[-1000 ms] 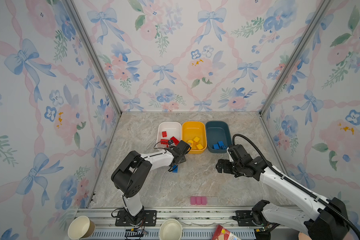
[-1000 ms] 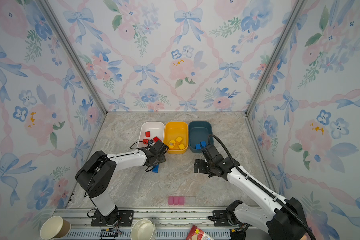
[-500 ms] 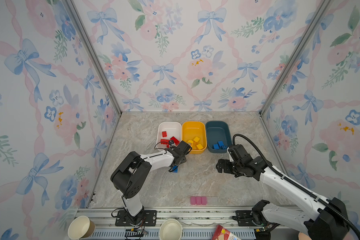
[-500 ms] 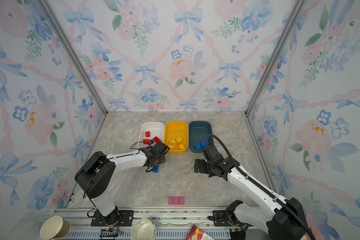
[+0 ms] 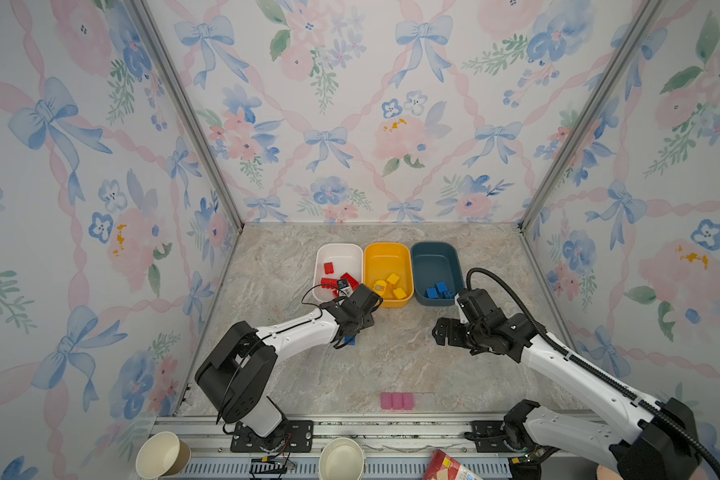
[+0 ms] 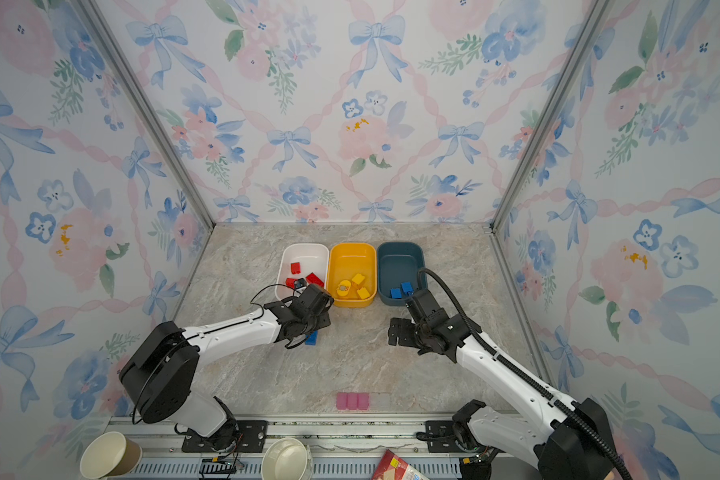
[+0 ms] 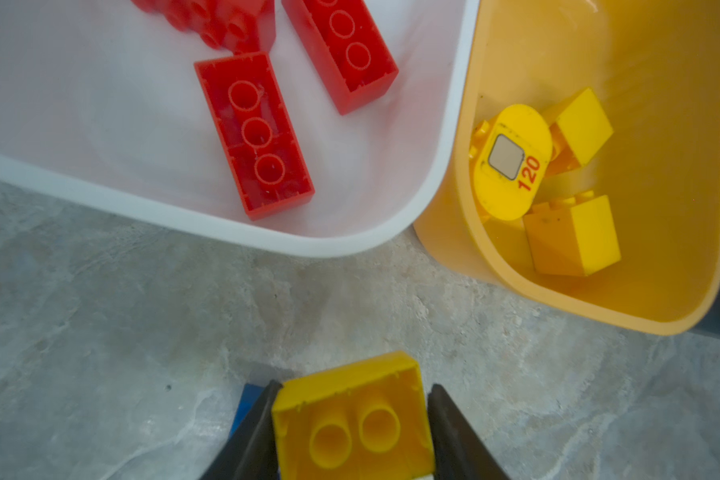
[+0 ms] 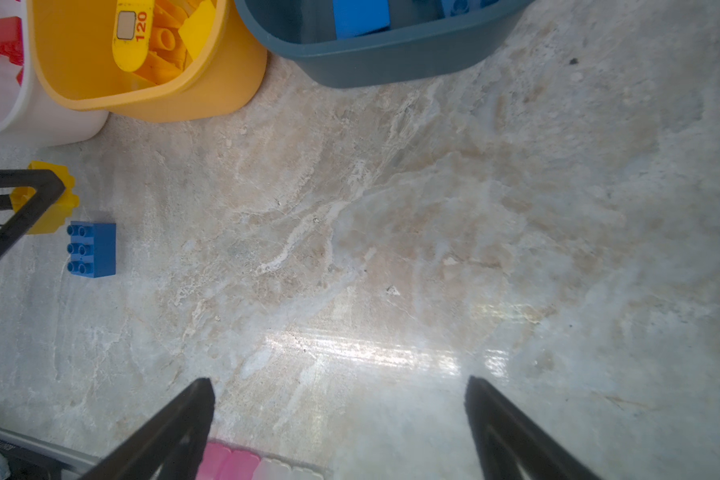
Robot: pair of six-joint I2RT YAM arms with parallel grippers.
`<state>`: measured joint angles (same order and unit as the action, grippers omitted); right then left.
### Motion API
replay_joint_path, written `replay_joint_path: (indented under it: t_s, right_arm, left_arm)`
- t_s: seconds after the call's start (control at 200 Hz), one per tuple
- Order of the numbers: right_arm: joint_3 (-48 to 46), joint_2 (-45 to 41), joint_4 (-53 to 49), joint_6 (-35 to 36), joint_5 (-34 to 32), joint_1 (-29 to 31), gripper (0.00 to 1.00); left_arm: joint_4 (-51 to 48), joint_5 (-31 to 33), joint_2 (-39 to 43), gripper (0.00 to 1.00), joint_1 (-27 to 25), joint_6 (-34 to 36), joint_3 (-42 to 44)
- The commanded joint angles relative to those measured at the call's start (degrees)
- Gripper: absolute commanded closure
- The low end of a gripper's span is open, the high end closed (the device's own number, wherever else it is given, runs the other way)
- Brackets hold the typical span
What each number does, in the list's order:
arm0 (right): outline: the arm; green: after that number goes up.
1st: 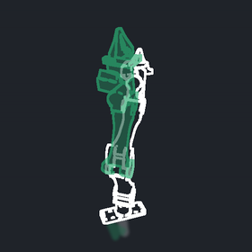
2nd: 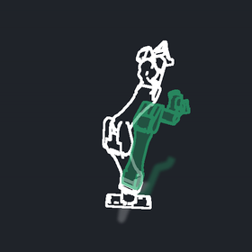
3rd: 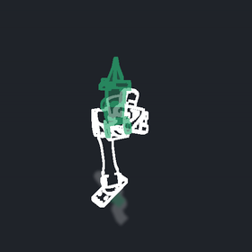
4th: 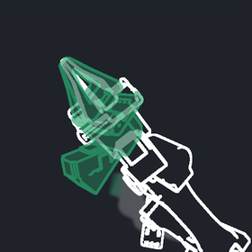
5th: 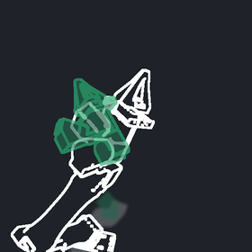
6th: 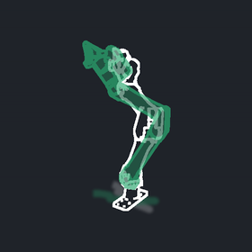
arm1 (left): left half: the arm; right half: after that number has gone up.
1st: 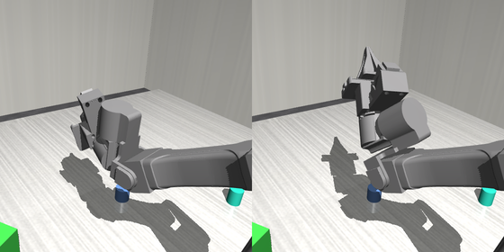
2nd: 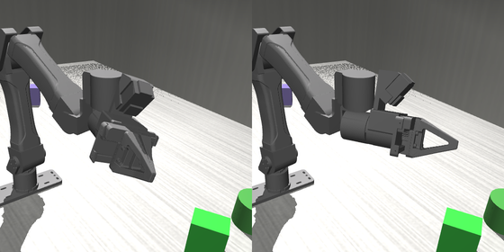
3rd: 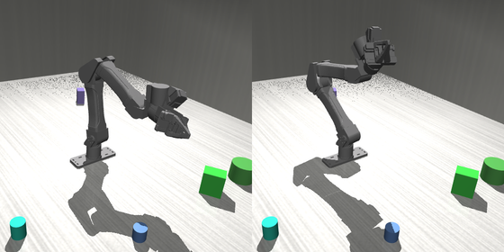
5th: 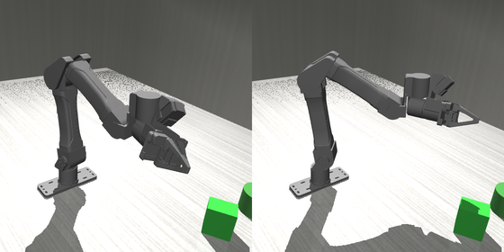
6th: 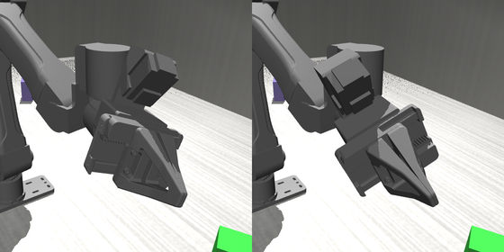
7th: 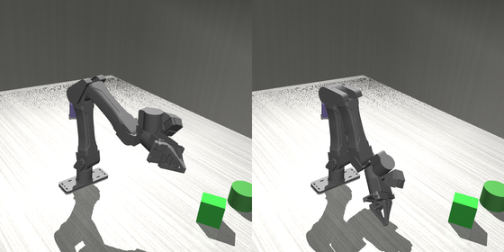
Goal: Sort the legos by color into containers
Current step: 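Carry the yellow brick with the left gripper over the yellow tub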
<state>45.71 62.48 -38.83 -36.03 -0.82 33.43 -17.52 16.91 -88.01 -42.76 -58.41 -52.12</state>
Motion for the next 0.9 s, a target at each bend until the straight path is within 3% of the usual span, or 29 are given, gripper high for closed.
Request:
replay_joint_path:
  t_s: [0.0,0.255,0.625,0.895]
  right_arm:
    - [0.1,-0.8,-1.2,-0.1,-0.5,-0.4,0.03]
    - [0.8,-0.8,-1.5,-0.4,-0.5,-0.3,0.03]
    - [0.5,-2.1,-2.6,-0.4,-1.0,-0.4,0.03]
    - [0.2,-2.0,-2.3,-0.3,-0.9,-0.7,0.03]
  left_arm:
    - [-1.2,0.2,3.5,0.56,-0.6,0.4,0.6]
    - [-1.1,1.3,3.1,0.57,-0.7,5.4,-6.5]
    - [-0.9,-0.4,-13.2,0.58,0.9,13.7,-24.8]
    - [-0.9,-2.1,-24.2,0.58,4.0,15.9,-32.4]
